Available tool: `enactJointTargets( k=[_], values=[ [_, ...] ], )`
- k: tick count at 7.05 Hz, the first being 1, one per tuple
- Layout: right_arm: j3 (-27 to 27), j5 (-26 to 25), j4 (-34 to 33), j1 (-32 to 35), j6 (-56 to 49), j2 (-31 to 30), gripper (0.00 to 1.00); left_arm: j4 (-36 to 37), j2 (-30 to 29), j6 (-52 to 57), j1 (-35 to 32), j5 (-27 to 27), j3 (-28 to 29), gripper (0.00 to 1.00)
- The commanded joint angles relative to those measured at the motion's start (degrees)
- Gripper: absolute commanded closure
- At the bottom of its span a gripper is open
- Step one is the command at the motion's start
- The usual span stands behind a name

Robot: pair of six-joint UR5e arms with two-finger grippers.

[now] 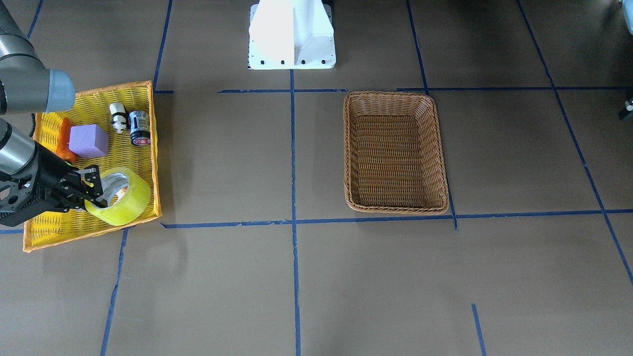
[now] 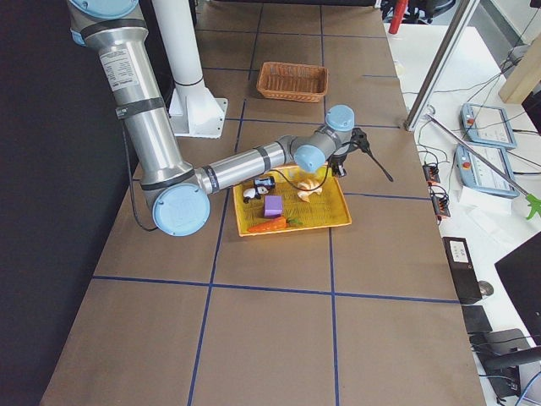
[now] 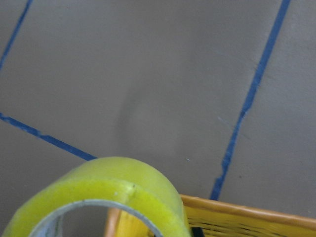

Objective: Move tape to another basket

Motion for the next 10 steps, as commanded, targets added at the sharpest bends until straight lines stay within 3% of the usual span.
enactJointTargets(
  k=[1, 3, 6, 7, 8, 10],
  values=[
    [-0.2, 3.0, 9.9, -1.1, 11.9, 2.3, 1.0, -10.0, -1.2, -9.8, 5.5, -7.5, 0.3, 0.0],
    [-0.7, 2.8, 25.2, -5.1, 25.9, 2.1, 1.0, -14.6, -6.5, -24.2, 9.5, -11.9, -0.3, 0.0],
    [-0.6, 1.7, 42.1, -8.1, 39.0, 1.3, 1.0, -38.0, -7.9, -48.0, 16.2, -11.7, 0.9, 0.0],
    [-0.4, -0.5, 48.8, -9.5, 45.6, 1.2, 1.0, -41.2, -8.3, -53.9, 16.8, -11.5, -0.3, 0.0],
    [0.0, -6.0, 56.0, -13.1, 50.4, 0.1, 1.0, -45.5, -9.4, -59.9, 17.2, -11.1, -0.3, 0.0],
    [0.4, -12.9, 61.8, -18.5, 52.4, -0.7, 1.0, -59.7, -10.8, -78.0, 23.2, -2.1, -0.4, 0.0]
  ],
)
